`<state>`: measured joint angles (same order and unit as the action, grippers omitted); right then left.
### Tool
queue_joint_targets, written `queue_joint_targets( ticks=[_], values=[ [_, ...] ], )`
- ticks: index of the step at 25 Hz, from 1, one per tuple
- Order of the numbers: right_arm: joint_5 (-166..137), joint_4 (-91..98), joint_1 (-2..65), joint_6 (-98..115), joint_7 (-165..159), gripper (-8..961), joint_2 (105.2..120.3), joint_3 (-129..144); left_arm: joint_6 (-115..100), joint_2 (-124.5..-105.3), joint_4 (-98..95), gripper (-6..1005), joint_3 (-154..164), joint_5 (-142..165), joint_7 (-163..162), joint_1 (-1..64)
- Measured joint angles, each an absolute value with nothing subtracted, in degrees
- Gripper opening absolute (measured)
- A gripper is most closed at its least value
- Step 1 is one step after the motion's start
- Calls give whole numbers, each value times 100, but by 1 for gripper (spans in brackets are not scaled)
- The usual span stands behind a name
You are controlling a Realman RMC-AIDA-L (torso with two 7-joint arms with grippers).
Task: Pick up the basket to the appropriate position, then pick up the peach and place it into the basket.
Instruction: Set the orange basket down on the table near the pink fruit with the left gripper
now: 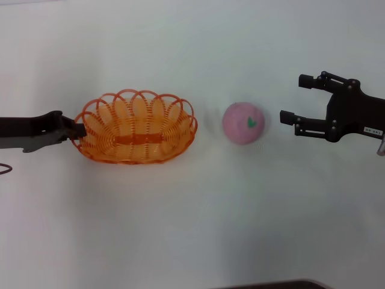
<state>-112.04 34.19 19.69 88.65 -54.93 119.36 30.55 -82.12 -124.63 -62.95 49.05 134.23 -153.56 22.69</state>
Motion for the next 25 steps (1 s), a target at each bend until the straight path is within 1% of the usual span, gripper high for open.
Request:
queue_joint_targets(
  ticks=[13,25],
  values=[
    [-11222,3419,1980,8875,-5493,884,11935,3222,-8032,-12463,-6183,44,5119,13309,-15354,2163],
    [-11241,3446,1934,8958,-5493,884,11876,3890,-7932,-12463,-6147,47,5262,13225,-15314,2082]
  ],
)
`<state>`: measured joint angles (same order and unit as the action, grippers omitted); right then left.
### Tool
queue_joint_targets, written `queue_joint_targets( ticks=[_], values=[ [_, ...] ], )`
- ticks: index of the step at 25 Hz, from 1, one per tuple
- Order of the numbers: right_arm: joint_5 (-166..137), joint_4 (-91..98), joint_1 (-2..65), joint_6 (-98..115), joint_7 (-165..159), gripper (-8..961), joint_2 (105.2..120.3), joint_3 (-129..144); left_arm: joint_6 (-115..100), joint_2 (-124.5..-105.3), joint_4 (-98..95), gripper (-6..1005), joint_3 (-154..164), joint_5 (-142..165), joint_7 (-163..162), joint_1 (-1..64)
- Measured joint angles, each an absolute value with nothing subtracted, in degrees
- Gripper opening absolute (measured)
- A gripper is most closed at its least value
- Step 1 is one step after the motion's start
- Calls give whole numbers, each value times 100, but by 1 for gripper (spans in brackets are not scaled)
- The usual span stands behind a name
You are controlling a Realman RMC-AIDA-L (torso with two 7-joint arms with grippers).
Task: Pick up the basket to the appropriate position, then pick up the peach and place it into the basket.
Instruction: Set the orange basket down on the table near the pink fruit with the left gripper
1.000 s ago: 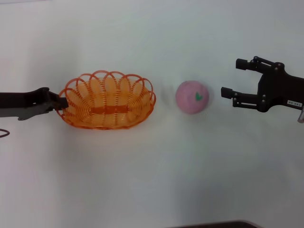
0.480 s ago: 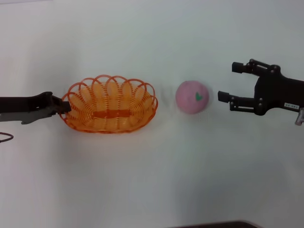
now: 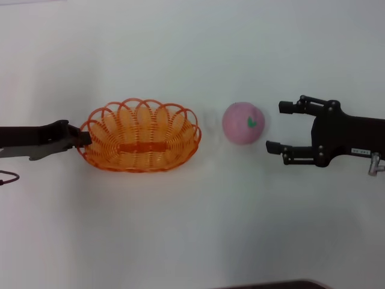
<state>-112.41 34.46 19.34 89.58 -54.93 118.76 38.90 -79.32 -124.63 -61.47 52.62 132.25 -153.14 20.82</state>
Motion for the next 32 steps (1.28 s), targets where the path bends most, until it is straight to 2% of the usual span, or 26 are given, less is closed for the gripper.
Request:
queue_joint_targets(
  ticks=[26,32],
  values=[
    [-11438,3472,1940,8965,-5493,871,11874,3945,-7814,-12462,-6212,67,5390,13052,-15320,1935],
    [-11416,3472,1926,8965,-5493,868,11874,3936,-7791,-12462,-6289,147,5482,12946,-15324,1887]
  ],
)
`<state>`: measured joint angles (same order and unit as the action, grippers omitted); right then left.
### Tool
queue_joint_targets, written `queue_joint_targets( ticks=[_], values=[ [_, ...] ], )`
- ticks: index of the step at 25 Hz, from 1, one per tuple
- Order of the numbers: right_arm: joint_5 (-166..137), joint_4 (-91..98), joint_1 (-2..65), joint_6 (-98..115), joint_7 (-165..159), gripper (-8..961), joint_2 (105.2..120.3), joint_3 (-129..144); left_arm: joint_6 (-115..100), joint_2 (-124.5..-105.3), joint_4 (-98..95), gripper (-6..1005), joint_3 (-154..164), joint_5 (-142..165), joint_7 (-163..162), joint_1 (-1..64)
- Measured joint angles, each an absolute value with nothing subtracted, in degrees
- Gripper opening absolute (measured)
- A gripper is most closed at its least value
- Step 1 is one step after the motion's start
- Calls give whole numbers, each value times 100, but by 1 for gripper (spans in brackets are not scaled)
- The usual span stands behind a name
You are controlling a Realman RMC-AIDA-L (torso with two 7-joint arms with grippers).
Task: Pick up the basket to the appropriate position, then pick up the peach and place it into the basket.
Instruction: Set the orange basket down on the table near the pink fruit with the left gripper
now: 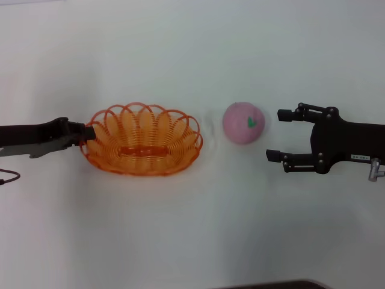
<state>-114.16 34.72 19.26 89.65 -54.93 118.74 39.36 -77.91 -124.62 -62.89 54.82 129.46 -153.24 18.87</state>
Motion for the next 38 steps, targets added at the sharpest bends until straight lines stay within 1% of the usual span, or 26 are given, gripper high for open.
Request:
queue_joint_targets(
  ticks=[10,16,18,24,35,38],
  values=[
    [-11408,3472,1925,8965,-5493,863,11874,3931,-7982,-12462,-6284,272,5424,12928,-15316,1831],
    [-11408,3471,1931,8965,-5493,860,11874,3920,-8150,-12443,-6331,442,5326,12925,-15040,1839],
    [-11408,3471,1932,8964,-5493,859,11874,3898,-8222,-12436,-6393,609,5314,12948,-14959,1850],
    [-11408,3472,1937,8964,-5493,856,11874,3875,-8281,-12418,-6444,711,5085,12993,-14806,1853],
    [-11408,3464,1968,8965,-5496,850,11874,3867,-8603,-12364,-6765,811,4975,13142,-14062,2060],
    [-11408,3466,1969,8965,-5499,849,11874,3867,-8865,-12325,-6799,810,4971,13154,-13793,2188]
  ],
)
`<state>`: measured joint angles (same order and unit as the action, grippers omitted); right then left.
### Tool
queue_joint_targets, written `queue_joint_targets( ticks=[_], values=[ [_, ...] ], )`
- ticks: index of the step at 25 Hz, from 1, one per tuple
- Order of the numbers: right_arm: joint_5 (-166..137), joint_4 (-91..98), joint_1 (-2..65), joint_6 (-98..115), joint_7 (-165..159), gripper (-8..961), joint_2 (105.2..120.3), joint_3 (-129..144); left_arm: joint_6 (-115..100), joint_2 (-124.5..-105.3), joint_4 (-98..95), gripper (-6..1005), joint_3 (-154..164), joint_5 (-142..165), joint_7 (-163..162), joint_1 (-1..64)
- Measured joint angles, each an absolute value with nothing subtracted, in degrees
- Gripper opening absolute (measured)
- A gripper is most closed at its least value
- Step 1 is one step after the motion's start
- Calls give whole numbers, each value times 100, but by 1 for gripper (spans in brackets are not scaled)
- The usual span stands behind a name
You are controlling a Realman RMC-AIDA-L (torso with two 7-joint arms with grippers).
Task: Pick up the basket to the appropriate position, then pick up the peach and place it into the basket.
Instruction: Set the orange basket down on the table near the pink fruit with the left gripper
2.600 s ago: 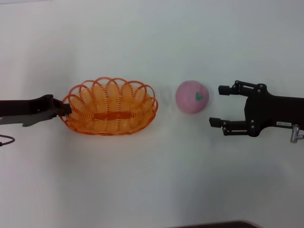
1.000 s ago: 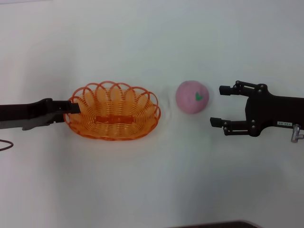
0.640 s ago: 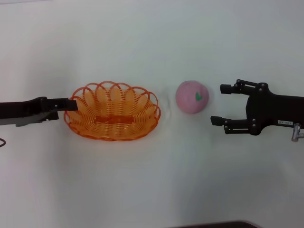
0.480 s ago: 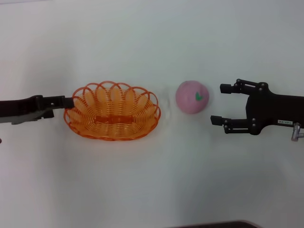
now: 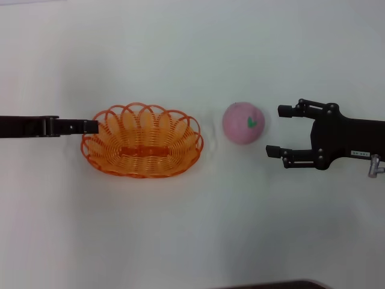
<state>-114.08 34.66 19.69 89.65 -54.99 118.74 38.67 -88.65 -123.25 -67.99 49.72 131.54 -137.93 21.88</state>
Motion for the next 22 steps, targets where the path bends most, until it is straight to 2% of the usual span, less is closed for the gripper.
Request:
queue_joint_targets(
  ticks=[12,22],
  values=[
    [-11415,3474,1982,8927,-5572,843,11874,3858,-9665,-12219,-7232,804,4954,13234,-12415,2366],
    [-11409,3482,2016,8934,-5575,838,11866,3858,-9743,-12384,-7333,795,4878,13140,-10544,2235]
  ],
)
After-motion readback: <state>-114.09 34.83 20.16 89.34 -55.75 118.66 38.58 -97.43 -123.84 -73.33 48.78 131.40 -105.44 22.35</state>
